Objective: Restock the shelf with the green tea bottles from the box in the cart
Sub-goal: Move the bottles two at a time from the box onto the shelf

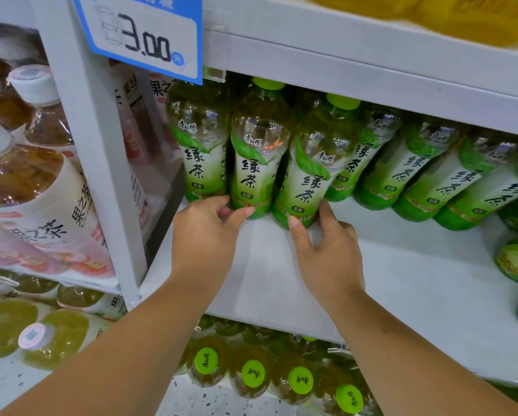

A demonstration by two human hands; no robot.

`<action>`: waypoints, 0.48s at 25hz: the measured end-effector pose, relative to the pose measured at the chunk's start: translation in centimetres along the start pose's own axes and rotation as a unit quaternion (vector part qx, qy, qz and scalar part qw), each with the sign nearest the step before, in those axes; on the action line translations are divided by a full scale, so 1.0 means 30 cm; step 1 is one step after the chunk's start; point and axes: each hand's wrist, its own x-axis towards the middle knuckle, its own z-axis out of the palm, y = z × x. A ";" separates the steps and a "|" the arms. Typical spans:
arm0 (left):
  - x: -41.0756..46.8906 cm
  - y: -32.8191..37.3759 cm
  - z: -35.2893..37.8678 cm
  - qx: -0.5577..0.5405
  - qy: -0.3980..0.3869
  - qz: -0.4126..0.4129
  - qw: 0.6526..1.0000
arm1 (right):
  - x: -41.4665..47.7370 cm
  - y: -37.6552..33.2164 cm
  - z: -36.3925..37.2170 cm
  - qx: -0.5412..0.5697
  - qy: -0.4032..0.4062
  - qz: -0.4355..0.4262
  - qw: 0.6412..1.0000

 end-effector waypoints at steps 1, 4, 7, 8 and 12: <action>0.000 -0.001 0.001 0.000 0.001 -0.002 1.000 | 0.001 -0.002 0.000 0.002 -0.001 0.003 1.000; 0.003 -0.007 0.004 -0.001 0.001 -0.008 1.000 | 0.005 -0.005 0.003 0.000 -0.001 0.013 1.000; 0.005 -0.015 0.009 -0.007 0.001 -0.019 1.000 | 0.004 -0.002 0.006 -0.015 -0.004 0.006 1.000; 0.006 -0.017 0.011 -0.005 0.002 -0.023 1.000 | 0.004 -0.004 0.004 -0.017 -0.007 0.003 1.000; 0.015 -0.017 0.017 0.006 0.001 -0.037 0.999 | -0.002 -0.019 -0.007 -0.033 -0.015 -0.007 0.999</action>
